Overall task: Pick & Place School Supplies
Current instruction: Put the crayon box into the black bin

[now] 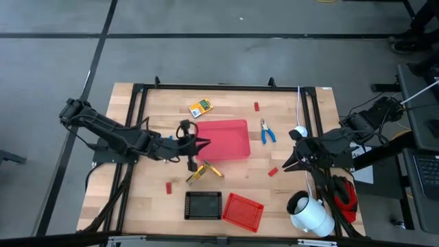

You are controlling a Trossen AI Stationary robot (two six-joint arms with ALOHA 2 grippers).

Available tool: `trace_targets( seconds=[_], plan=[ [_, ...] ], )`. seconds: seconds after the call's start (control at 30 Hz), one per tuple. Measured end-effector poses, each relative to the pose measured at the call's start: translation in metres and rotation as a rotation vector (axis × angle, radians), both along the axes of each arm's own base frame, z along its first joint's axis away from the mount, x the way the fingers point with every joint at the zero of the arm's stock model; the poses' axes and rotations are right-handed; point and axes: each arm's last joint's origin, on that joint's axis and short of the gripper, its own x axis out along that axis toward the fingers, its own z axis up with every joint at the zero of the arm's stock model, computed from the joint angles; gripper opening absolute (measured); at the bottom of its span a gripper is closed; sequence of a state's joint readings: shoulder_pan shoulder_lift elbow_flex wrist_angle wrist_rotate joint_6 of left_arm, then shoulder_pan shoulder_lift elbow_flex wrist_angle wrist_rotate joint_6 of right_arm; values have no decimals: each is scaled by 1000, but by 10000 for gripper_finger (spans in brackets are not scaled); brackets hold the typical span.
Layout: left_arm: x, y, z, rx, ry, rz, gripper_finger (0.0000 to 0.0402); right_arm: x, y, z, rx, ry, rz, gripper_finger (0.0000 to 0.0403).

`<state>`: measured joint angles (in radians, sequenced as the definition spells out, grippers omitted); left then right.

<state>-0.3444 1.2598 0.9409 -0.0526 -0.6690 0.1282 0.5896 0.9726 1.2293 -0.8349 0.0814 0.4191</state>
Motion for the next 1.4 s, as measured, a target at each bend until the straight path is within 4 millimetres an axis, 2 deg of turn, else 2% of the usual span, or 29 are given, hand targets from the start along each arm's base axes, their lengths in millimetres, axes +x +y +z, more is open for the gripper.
trace_targets(
  seconds=[0.3, 0.47, 0.57, 0.63, 0.7, 0.77, 0.87, 1.0, 1.23, 1.3, 1.4],
  plan=[
    [2, -7, 3, -160, -34, -182, 20, -3, 5, 0, -5, -3, 39, 61],
    [2, -7, 2, -152, -19, -208, 20, -5, 7, 0, -6, -3, 53, 61],
    [2, -3, 1, 7, 54, -191, 22, -5, 7, -1, -13, 0, 45, 61],
    [-1, 4, 1, 80, 146, -82, 28, -5, 6, -1, -16, 9, 40, 61],
    [-3, 13, -7, 121, 285, 32, 40, -6, 6, -2, -21, 12, 34, 61],
    [-2, 15, -19, 152, 416, 73, 55, -5, 6, -2, -22, 11, 13, 61],
    [10, 4, -33, 228, 558, -8, 81, -5, 5, -2, -24, 11, -11, 61],
    [30, -20, -58, 422, 727, -153, 114, -5, 5, -3, -21, 23, -21, 61],
    [64, -52, -49, 436, 709, -336, 156, -6, 4, -4, -26, 40, -25, 61],
    [71, -57, -46, 410, 701, -399, 163, -6, 4, -4, -27, 39, -24, 61],
    [80, -56, -56, 361, 737, -462, 170, -6, 4, -4, -27, 39, -23, 61]
  ],
)
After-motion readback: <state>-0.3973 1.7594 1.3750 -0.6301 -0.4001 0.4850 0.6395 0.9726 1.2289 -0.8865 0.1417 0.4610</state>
